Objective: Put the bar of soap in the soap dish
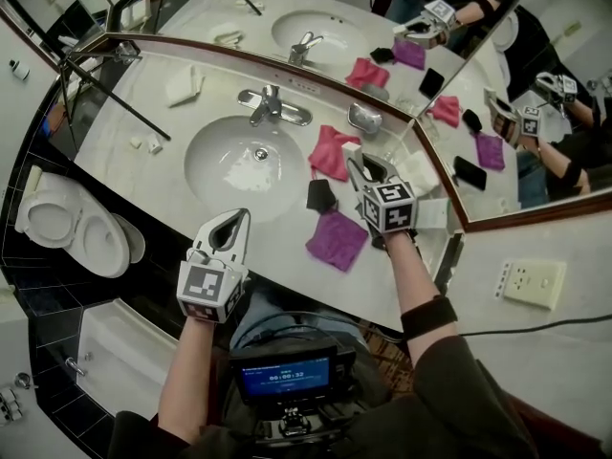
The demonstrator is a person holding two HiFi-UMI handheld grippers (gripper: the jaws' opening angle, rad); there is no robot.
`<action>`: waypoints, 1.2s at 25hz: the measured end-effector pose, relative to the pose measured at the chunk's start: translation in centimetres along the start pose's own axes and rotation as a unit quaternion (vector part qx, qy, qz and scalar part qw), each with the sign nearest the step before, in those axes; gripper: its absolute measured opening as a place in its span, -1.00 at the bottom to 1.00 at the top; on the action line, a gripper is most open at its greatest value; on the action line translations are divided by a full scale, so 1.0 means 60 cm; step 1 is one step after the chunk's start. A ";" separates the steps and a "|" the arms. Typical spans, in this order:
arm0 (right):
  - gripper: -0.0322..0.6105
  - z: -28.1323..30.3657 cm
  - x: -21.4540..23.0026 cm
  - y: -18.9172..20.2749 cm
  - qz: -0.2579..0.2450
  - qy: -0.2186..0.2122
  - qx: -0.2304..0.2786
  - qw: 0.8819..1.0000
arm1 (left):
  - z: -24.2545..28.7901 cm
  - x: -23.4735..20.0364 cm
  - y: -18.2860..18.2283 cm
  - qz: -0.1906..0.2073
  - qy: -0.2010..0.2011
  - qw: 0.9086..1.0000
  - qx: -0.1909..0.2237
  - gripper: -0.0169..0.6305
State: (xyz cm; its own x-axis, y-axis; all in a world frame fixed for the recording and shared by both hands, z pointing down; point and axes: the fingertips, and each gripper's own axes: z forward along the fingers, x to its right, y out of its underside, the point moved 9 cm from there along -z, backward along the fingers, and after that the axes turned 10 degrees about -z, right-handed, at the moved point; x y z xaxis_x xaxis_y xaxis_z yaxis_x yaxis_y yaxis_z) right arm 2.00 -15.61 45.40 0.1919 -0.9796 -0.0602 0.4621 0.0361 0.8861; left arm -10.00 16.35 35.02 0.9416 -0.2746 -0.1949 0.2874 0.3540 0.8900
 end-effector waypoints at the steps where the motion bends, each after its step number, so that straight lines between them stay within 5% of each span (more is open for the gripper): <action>1: -0.50 0.001 0.000 -0.001 0.007 0.002 0.001 1.000 | 0.003 -0.004 0.000 0.001 -0.005 1.000 0.001 -0.94; 7: -0.50 0.020 0.017 -0.004 0.082 0.031 0.011 0.996 | 0.035 -0.012 -0.011 0.016 0.001 1.000 -0.001 -0.94; 12: -0.50 0.063 0.039 -0.004 0.192 0.066 0.031 0.979 | 0.077 -0.022 -0.023 0.038 0.031 0.999 -0.007 -0.94; 18: -0.50 0.131 0.083 0.009 0.341 0.118 0.064 0.930 | 0.132 -0.045 -0.058 0.044 0.028 0.999 0.008 -0.94; 25: -0.49 0.195 0.119 0.041 0.412 0.161 0.073 0.894 | 0.180 -0.080 -0.078 0.065 0.041 0.997 0.011 -0.94; 30: -0.49 0.221 0.145 0.068 0.492 0.180 0.091 0.847 | 0.193 -0.096 -0.070 0.069 0.044 0.997 -0.001 -0.94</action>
State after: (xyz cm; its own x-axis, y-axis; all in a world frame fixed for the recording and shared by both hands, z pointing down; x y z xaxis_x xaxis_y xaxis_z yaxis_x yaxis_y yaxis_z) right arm -5.94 -26.58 54.62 0.6728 -0.3683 0.6416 -0.2100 0.7365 0.6430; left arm -18.66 6.13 37.19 0.9838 -0.1441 -0.1063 0.1546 0.3842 0.9102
